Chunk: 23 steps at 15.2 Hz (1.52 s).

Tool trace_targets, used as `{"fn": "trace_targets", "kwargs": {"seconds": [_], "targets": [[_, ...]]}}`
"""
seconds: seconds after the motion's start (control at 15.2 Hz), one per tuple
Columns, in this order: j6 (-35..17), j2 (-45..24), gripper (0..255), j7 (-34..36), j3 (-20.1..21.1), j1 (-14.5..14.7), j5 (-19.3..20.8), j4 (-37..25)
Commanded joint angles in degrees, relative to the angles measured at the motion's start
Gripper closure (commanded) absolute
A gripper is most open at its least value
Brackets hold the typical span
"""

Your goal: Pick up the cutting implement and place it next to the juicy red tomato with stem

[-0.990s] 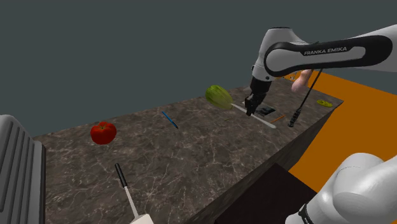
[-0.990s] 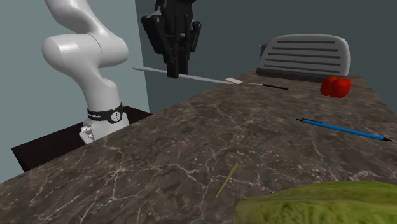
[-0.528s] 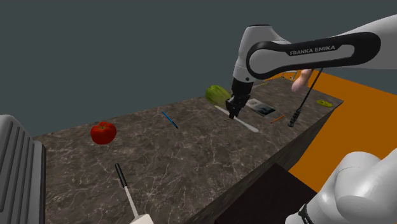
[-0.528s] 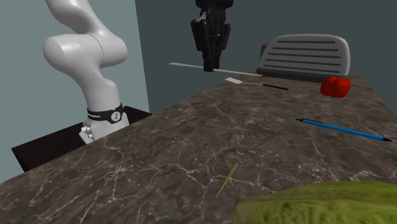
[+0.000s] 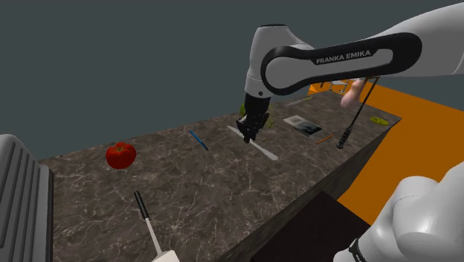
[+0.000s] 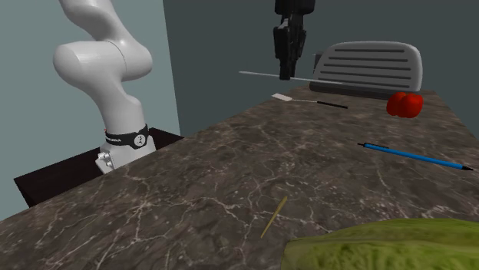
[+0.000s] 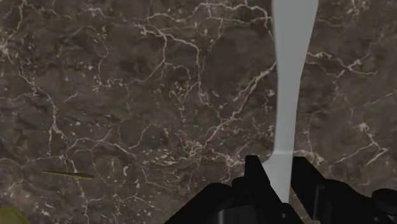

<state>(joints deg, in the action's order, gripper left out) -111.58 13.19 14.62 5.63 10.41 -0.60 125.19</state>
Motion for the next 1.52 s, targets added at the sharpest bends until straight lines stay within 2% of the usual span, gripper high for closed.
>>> {"fn": "trace_targets", "kwargs": {"seconds": [0.0, 0.46, 0.86, 1.19, 1.45], "targets": [[0.31, -2.37, 255, 3.05, 1.86, 1.17, -0.20, -2.67], [1.70, -12.22, 255, 12.04, 6.75, 4.70, 0.98, -13.75], [4.48, -22.41, 255, 19.45, 9.77, 8.48, 3.67, -26.29], [8.51, -32.40, 255, 24.94, 11.24, 12.69, 6.67, -39.77], [13.51, -41.99, 255, 28.47, 11.59, 17.11, 9.27, -53.99]]}}
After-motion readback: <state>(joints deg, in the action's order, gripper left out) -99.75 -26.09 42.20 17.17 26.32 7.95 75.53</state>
